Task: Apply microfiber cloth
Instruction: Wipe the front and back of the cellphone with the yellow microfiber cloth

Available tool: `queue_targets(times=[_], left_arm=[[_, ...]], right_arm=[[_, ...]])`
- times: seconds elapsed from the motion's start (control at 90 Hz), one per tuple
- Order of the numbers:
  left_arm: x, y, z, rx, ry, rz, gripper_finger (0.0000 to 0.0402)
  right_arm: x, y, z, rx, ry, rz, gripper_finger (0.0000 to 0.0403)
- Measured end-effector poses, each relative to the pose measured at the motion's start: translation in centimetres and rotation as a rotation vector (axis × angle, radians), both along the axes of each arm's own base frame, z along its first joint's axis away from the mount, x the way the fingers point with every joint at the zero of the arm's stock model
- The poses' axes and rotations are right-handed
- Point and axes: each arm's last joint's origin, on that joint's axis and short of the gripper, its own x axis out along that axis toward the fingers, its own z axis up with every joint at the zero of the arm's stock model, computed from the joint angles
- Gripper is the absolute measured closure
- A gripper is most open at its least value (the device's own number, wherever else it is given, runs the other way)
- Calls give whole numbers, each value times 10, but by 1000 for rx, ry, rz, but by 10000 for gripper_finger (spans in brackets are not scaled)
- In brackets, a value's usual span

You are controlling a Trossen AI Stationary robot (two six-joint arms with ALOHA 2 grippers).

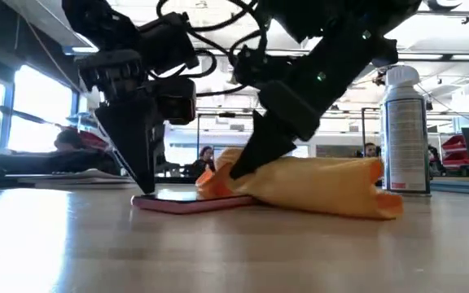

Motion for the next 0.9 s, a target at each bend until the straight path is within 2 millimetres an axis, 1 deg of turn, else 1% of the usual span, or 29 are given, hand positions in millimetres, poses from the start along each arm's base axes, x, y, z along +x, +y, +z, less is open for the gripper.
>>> queue_targets(times=[0.1,0.178,0.267,0.378,0.456,0.544,0.711,0.778,0.9], left_arm=[[0,3,3,20,-18,4,260],[1,-2,7,48,-62,-45,257],[1,-14,10,108,-111,-107,257],[-1,-31,10,245,-138,-139,257],[-3,-43,10,348,-153,-150,257],[-6,-60,10,432,-179,-182,257],[-15,-88,10,605,-232,-186,257],[-18,-95,8,666,-233,-184,257],[-23,-101,-5,727,-176,-187,257]], right_arm=[[-1,0,0,-5,10,7,403],[-2,-1,5,-10,12,15,403],[-6,-6,13,-31,31,21,403],[-13,-13,24,-75,62,6,403],[-15,-17,28,-82,73,1,403],[-13,-16,30,-73,57,26,403],[-2,-10,26,12,-27,130,403],[2,-7,22,25,-46,150,403],[3,-3,13,55,-34,177,403]])
